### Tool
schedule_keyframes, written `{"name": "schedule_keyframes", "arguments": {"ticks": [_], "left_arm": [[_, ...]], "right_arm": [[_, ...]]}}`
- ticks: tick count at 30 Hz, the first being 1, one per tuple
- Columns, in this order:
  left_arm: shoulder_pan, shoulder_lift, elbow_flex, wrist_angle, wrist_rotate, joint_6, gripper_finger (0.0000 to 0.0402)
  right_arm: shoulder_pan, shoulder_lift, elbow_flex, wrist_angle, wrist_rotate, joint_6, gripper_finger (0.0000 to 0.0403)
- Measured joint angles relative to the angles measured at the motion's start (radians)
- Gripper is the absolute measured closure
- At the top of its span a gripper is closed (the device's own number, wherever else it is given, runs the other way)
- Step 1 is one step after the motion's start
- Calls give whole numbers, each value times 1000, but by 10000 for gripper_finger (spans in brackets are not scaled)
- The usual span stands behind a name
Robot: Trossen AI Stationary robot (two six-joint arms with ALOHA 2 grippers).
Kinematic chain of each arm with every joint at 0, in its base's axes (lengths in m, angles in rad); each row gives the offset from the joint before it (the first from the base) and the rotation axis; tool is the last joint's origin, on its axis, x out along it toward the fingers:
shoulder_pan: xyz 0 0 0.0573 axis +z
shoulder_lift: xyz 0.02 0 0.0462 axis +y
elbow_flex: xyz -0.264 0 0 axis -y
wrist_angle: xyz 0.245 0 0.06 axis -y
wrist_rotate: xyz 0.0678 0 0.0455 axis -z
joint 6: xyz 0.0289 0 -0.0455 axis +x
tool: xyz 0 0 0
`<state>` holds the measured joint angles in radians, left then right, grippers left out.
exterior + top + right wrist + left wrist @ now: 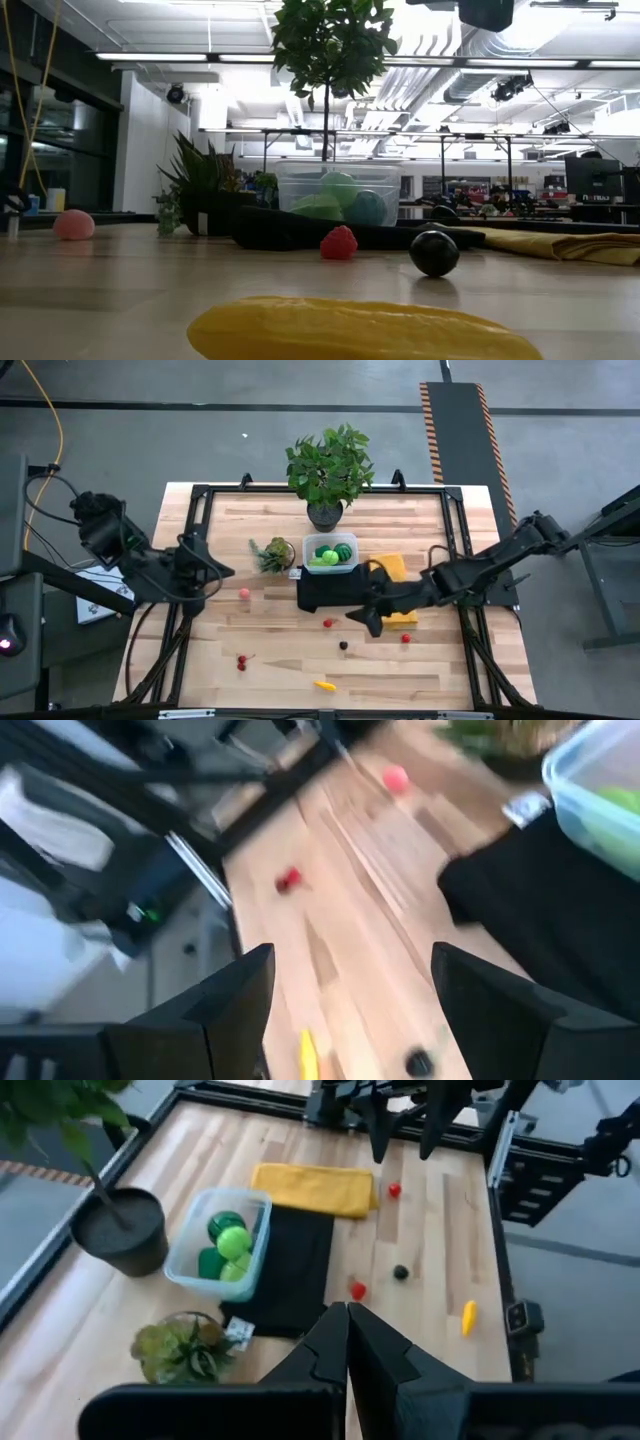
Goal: Pick and placing Produce into tupperware
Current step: Put the black cherry into the transparent bin
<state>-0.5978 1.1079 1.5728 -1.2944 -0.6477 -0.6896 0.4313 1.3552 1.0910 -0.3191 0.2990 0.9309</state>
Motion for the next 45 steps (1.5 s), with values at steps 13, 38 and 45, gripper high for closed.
{"name": "schedule_keyframes", "arguments": {"ticks": [13,38,45], "left_arm": [[-98,-214,-442,338,34,-130,400],[-96,-228,-615,482,99,-156,396],[-96,-228,-615,483,98,-158,396]], "right_arm": [[0,229,334,-389,-67,48,142],[16,695,799,-935,-227,441,142],[37,703,702,-852,-256,486,142]]}}
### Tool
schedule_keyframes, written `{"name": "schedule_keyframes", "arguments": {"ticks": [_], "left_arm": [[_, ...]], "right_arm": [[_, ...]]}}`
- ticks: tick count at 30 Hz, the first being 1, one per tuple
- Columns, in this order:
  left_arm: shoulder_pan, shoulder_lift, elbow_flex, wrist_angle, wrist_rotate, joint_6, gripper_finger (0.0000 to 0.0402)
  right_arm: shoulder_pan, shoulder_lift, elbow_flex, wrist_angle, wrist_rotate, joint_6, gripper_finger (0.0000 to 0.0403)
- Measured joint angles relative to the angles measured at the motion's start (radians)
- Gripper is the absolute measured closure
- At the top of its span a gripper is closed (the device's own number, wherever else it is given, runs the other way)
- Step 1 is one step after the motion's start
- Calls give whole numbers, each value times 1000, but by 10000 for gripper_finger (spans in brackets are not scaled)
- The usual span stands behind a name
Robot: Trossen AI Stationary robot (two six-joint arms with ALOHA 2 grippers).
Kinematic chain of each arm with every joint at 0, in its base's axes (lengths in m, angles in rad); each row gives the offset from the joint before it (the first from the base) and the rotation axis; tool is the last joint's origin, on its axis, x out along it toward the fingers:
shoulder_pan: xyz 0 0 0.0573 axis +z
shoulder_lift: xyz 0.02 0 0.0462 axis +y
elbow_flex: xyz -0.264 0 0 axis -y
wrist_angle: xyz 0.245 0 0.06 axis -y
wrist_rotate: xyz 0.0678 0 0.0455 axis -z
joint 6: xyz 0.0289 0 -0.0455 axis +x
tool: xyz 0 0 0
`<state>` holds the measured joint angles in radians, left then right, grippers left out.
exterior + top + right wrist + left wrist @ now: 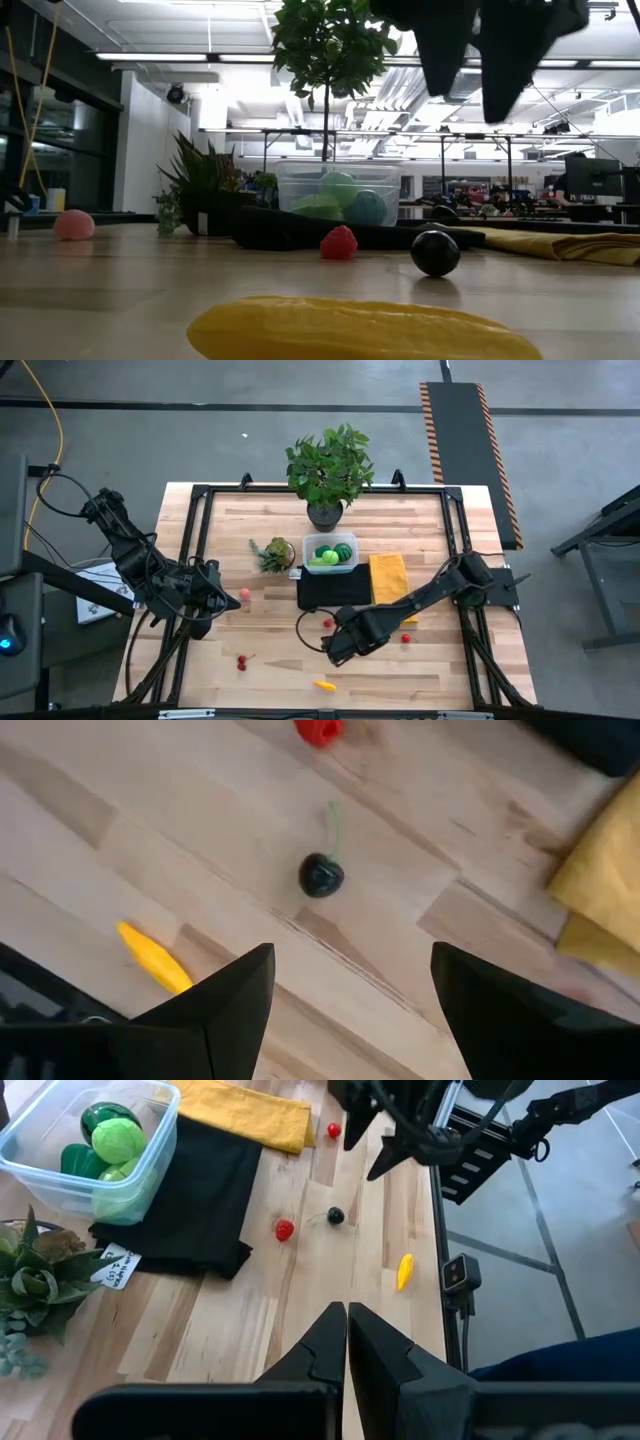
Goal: Pick and placing Produce into tupperware
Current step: Put the black cherry into the transparent bin
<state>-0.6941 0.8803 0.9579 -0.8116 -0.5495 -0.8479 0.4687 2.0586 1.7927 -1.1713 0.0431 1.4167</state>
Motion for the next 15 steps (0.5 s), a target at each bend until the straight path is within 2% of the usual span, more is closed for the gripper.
{"name": "schedule_keyframes", "arguments": {"ticks": [15], "left_arm": [[0,0,0,0,0,-23,396]], "right_arm": [[-14,-1,-159,255,-37,4,142]]}}
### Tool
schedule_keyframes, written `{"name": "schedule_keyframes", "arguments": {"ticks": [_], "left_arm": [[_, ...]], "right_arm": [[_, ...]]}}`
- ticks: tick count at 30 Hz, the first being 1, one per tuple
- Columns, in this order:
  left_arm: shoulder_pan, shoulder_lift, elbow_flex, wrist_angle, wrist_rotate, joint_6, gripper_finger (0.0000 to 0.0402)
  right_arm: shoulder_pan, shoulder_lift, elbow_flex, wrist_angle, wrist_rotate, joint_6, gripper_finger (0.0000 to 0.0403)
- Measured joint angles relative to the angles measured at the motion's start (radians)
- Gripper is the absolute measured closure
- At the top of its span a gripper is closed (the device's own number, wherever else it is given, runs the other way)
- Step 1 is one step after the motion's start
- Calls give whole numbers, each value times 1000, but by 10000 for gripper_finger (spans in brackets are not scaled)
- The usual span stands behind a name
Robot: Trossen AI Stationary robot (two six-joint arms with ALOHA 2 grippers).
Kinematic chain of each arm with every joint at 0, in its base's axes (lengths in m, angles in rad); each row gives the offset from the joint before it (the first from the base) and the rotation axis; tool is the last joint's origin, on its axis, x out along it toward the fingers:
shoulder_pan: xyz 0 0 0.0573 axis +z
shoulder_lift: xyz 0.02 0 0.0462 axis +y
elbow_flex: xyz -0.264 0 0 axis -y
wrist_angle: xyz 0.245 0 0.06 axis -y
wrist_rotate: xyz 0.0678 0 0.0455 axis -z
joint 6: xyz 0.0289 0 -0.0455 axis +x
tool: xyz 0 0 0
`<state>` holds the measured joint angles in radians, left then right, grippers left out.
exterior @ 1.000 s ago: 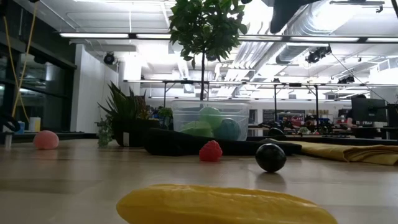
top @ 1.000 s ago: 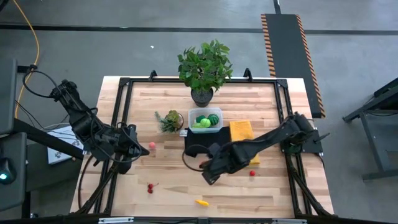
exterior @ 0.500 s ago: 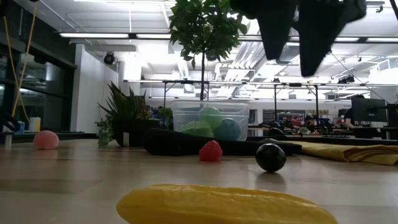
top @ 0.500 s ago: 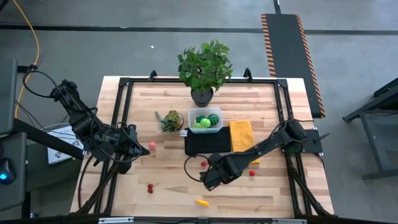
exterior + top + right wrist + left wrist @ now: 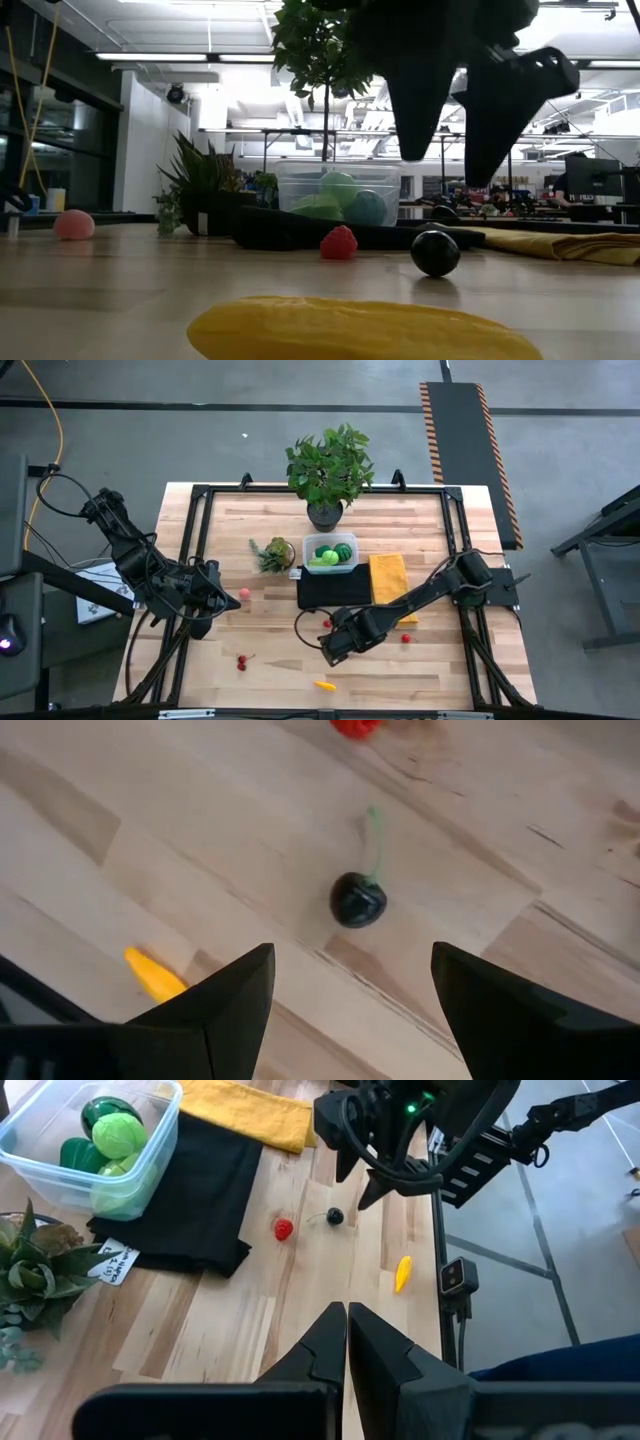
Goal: Pick and placing Produce into tupperware
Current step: Put the black cherry into the transparent bin
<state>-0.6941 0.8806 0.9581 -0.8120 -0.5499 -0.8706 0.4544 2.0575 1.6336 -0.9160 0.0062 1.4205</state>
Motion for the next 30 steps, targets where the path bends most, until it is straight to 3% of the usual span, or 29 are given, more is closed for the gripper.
{"name": "schedule_keyframes", "arguments": {"ticks": [30], "left_arm": [[0,1,1,-29,-13,9,396]], "right_arm": [[-30,86,-8,62,-49,-33,142]]}}
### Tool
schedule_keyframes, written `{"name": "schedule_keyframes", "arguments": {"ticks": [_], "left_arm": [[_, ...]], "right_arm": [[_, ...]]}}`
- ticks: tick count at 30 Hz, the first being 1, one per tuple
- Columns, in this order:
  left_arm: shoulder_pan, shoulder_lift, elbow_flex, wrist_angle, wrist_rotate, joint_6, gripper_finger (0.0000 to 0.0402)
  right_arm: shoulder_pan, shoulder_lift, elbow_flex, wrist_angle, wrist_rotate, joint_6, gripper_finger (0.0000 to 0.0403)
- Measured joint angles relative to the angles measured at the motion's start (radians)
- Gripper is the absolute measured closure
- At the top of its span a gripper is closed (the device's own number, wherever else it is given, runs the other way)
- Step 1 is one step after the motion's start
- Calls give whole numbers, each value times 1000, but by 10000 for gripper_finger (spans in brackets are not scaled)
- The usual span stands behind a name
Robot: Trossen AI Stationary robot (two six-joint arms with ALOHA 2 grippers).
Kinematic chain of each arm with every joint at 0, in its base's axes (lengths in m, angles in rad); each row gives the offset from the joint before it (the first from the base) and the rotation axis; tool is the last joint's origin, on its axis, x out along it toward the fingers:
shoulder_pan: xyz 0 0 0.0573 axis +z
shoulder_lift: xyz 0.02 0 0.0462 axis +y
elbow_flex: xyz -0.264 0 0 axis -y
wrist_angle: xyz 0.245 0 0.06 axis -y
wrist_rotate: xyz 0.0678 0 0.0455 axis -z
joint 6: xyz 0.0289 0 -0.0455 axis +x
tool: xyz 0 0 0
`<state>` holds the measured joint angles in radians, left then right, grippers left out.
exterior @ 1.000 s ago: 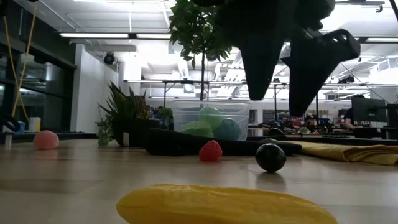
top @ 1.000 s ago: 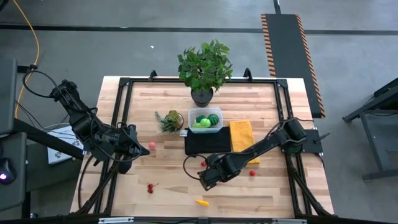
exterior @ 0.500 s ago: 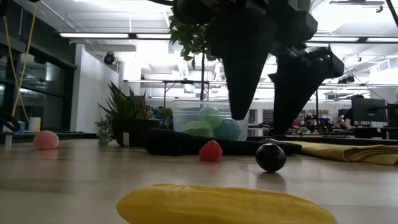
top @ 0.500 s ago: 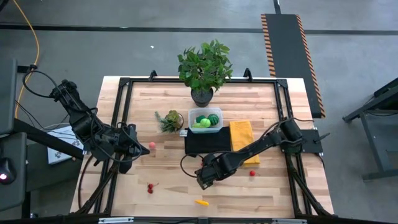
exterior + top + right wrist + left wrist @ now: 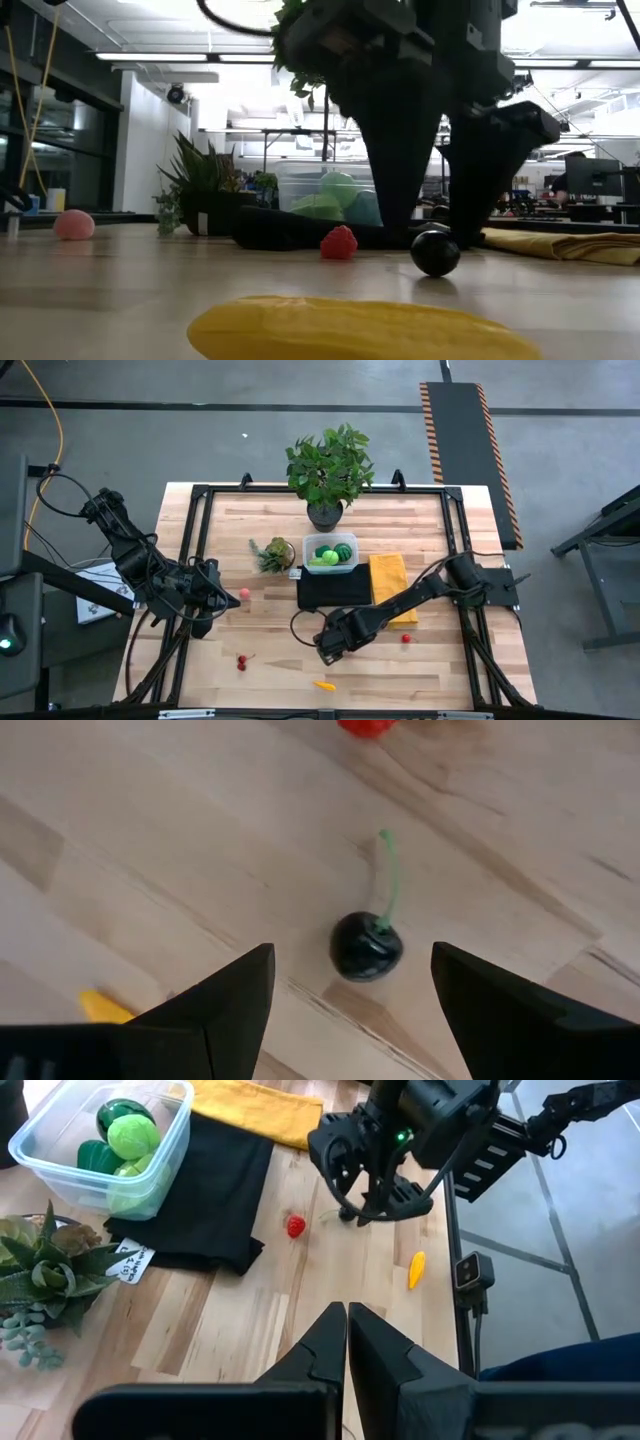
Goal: Pick and placing Produce into tupperware
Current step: Put the black cherry into the transparent bin
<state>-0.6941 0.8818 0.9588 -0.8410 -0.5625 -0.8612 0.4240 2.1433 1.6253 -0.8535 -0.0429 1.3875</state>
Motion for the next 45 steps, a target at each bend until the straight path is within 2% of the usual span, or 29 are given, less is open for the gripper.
{"name": "schedule_keyframes", "arguments": {"ticks": [15,25,29,45], "left_arm": [[0,0,0,0,-6,0,396],[0,0,0,0,-6,0,396],[0,0,0,0,-6,0,397],[0,0,0,2,-6,0,397]], "right_arm": [[0,14,0,-2,-18,0,145],[-6,14,0,-2,-18,-16,225],[-12,14,0,-1,-18,-24,244],[-21,17,0,6,-29,-27,249]]}}
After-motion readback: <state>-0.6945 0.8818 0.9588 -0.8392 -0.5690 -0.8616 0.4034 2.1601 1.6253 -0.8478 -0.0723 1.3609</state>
